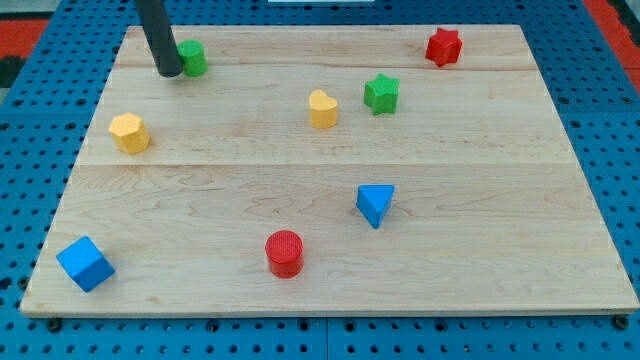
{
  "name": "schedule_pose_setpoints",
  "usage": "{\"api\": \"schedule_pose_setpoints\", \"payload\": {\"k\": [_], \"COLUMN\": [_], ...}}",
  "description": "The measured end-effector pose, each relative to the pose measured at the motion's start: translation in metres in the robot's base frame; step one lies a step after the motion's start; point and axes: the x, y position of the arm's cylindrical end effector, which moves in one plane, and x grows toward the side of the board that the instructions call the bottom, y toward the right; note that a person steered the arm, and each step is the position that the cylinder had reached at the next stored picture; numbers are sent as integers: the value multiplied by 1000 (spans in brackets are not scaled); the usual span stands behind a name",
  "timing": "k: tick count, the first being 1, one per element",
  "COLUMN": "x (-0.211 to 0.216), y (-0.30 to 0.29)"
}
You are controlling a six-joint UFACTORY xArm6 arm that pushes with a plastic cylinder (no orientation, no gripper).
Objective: Push the red circle below the green circle
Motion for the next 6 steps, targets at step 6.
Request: {"api": "schedule_pose_setpoints", "payload": {"k": [6], "x": [139], "y": [81]}}
